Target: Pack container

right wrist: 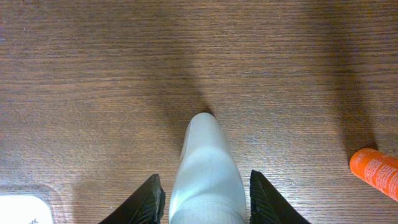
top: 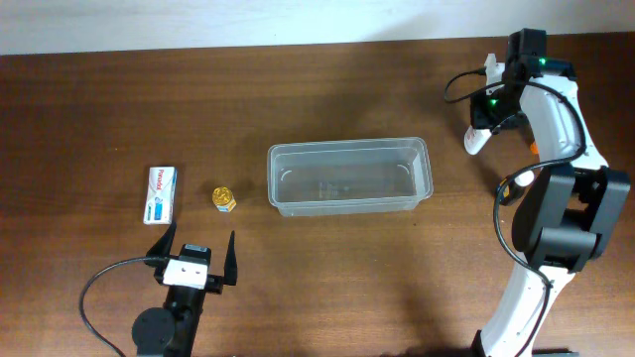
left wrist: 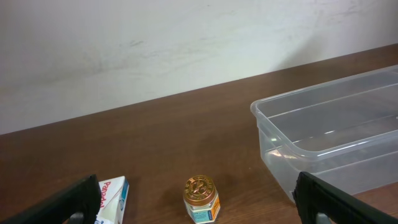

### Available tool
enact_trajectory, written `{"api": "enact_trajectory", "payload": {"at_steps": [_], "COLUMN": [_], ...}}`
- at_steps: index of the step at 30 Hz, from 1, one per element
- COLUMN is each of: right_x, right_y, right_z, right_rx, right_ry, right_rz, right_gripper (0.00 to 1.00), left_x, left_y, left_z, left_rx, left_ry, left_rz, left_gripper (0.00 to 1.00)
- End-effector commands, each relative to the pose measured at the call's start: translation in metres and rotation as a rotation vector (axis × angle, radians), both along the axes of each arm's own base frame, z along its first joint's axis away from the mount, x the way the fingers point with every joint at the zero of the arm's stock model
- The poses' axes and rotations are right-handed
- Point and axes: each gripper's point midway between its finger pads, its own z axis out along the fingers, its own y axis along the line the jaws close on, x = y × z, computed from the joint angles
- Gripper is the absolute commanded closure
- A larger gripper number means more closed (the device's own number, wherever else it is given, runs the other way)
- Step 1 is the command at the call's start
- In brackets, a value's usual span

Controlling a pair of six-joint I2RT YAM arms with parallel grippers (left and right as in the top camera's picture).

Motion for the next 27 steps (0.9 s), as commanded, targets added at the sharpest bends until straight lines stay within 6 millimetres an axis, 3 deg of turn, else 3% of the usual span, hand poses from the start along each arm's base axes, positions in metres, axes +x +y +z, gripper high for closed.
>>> {"api": "enact_trajectory", "payload": {"at_steps": [1,7,17,27], "right_x": [0.004,0.005,0.007,0.002], "right_y": [0.001,0.001,0.001,0.002], "right_z": [0.001,0.004,0.028,0.028], "right_rx": [0.000,-0.001,-0.008,0.007], "right_ry": [-0.006,-0.012,-0.061,-0.044], "right_rz": [0.006,0.006,0.002,-0.022], "right_gripper": [0.65,0.66,0.71,0.76], "left_x": [0.000,0.000,0.000,0.000], "left_y": [0.001,0.001,0.001,0.001], "left_z": [-0.001,-0.001,-0.001,-0.001], "left_rx": [0.012,0.012,0.012,0.012], "left_ry": [-0.003,-0.003,-0.003,-0.003], "left_rz": [0.001,0.001,0.001,0.001], "left_gripper": [0.01,0.01,0.01,0.01]}}
